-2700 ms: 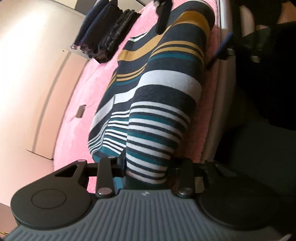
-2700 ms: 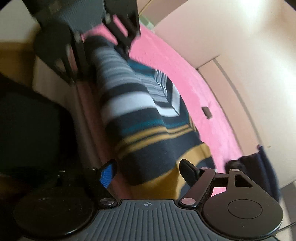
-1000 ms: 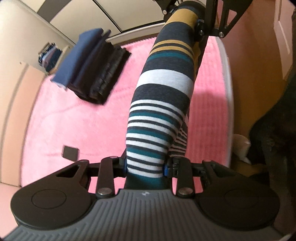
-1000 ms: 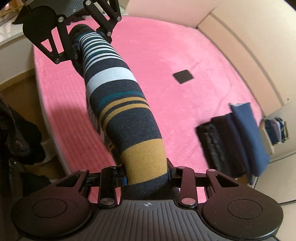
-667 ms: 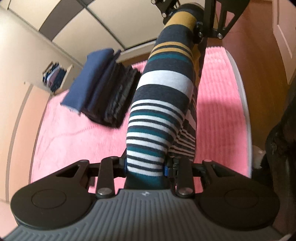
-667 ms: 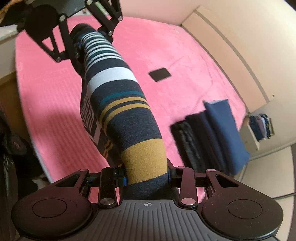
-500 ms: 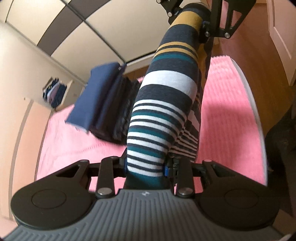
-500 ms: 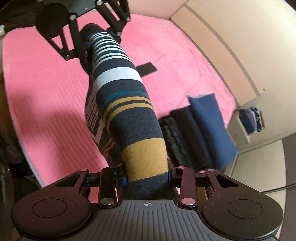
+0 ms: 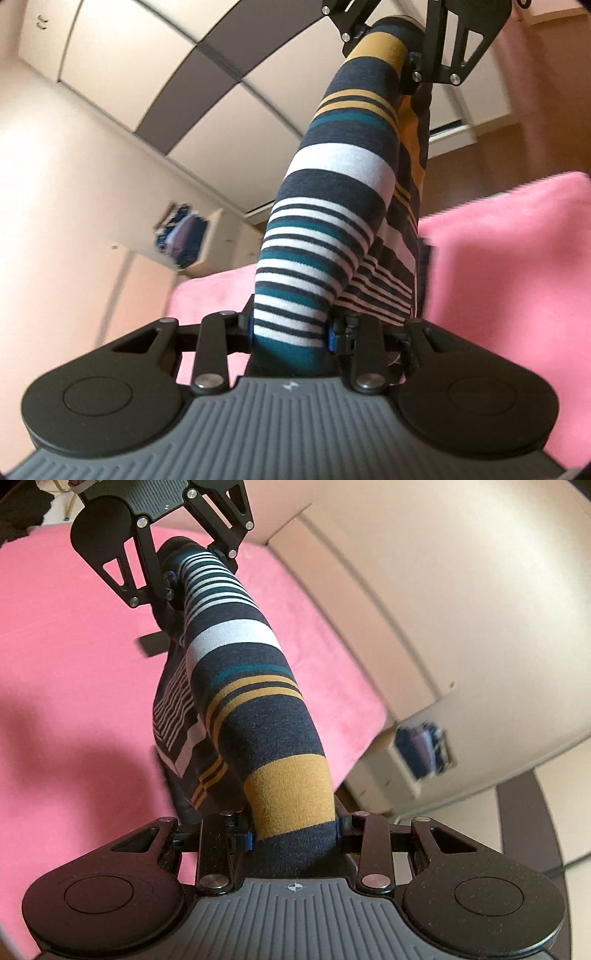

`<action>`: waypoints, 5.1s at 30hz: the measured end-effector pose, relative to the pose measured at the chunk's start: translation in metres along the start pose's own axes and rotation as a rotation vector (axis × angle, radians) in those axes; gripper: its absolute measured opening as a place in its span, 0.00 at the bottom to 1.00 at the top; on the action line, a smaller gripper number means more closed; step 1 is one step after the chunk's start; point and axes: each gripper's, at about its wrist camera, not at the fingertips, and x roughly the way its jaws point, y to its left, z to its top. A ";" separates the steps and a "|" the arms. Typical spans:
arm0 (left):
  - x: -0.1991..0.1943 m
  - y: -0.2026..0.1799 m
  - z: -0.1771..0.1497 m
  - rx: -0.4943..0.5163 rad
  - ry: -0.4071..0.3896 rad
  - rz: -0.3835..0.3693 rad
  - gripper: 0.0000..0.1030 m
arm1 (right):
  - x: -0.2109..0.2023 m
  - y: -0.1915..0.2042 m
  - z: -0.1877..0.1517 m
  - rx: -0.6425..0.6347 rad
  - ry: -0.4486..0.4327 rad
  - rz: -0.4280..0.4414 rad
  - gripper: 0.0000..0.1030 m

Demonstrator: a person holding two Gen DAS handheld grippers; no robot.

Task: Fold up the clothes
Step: 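Carry the held sweater with both grippers toward the dark clothes stack, then lower the sweater onto the top of the dark clothes stack with both grippers, then open both grippers and pull them back from the stacked sweater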

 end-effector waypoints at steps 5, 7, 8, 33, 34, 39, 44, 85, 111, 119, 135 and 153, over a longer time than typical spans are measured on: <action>0.074 0.069 0.027 0.026 0.031 0.132 0.29 | 0.067 -0.090 -0.003 -0.043 -0.069 -0.073 0.34; 0.100 0.091 0.031 0.039 0.028 0.209 0.29 | 0.088 -0.109 -0.005 -0.050 -0.102 -0.129 0.34; 0.114 0.095 0.029 0.046 0.021 0.241 0.29 | 0.101 -0.103 -0.013 -0.053 -0.108 -0.149 0.34; 0.249 -0.082 -0.104 0.142 0.174 0.083 0.23 | 0.269 0.028 -0.131 -0.061 -0.008 -0.065 0.43; 0.247 -0.094 -0.106 0.139 0.175 0.098 0.23 | 0.266 0.034 -0.133 -0.071 -0.007 -0.065 0.43; 0.236 -0.134 -0.112 0.088 0.180 0.126 0.23 | 0.234 0.074 -0.156 -0.134 -0.036 -0.038 0.43; 0.230 -0.130 -0.107 0.099 0.169 0.110 0.23 | 0.242 0.087 -0.156 -0.129 -0.044 -0.025 0.43; 0.267 -0.119 -0.117 0.138 0.190 0.178 0.22 | 0.261 0.062 -0.139 -0.126 0.032 -0.168 0.43; 0.247 -0.098 -0.115 0.022 0.224 0.106 0.39 | 0.232 0.073 -0.132 -0.079 0.121 -0.159 0.62; 0.184 -0.045 -0.111 -0.371 0.082 0.018 0.42 | 0.215 0.057 -0.123 0.056 0.107 -0.127 0.63; 0.226 -0.011 -0.085 -0.597 0.162 -0.067 0.42 | 0.246 -0.016 -0.165 0.841 0.062 0.106 0.62; 0.141 -0.043 -0.080 -0.822 0.273 0.014 0.72 | 0.142 0.019 -0.171 0.963 0.032 0.069 1.00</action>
